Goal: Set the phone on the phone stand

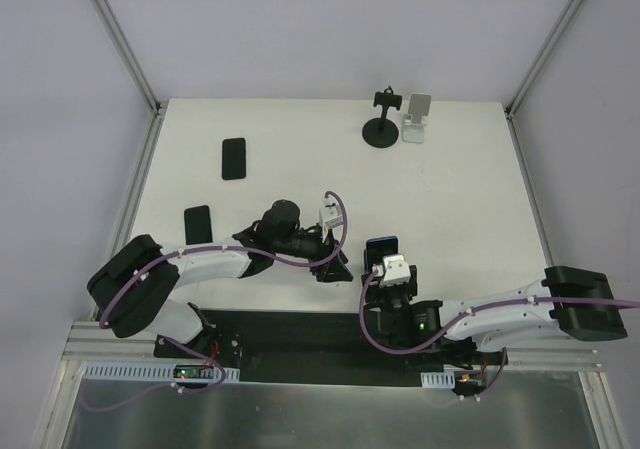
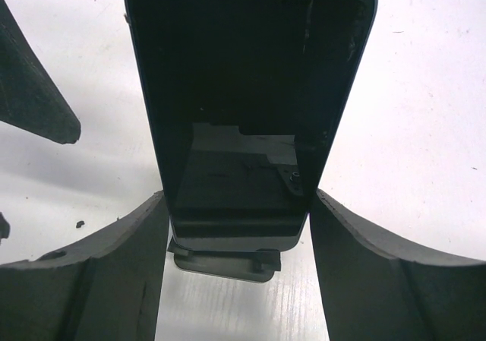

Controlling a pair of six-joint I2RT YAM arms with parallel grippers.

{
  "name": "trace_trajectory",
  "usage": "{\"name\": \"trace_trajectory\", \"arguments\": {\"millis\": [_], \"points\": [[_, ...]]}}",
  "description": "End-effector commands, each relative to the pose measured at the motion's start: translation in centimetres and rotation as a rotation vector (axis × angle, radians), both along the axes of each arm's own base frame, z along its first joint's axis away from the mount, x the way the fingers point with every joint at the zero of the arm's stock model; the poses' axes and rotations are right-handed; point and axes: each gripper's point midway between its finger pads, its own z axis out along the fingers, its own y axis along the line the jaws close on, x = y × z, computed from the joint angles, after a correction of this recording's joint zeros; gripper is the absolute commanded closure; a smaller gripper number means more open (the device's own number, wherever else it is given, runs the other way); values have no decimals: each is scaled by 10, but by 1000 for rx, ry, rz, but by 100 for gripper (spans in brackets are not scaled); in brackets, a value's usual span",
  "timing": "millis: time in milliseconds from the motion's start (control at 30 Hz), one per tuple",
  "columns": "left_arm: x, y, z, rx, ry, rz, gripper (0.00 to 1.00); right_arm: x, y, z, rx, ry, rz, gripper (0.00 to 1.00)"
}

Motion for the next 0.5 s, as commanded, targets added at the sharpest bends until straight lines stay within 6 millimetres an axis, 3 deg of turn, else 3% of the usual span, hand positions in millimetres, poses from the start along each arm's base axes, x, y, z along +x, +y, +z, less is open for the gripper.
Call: {"name": "trace_trajectory", "arguments": {"millis": [0,467], "points": [[6,-3,10,-44,-23,1,40,5,6,32,139,-62,-54,99],[8,-4,10,-44,-16,2,39,7,-1,14,120,-39,-101,96]]}}
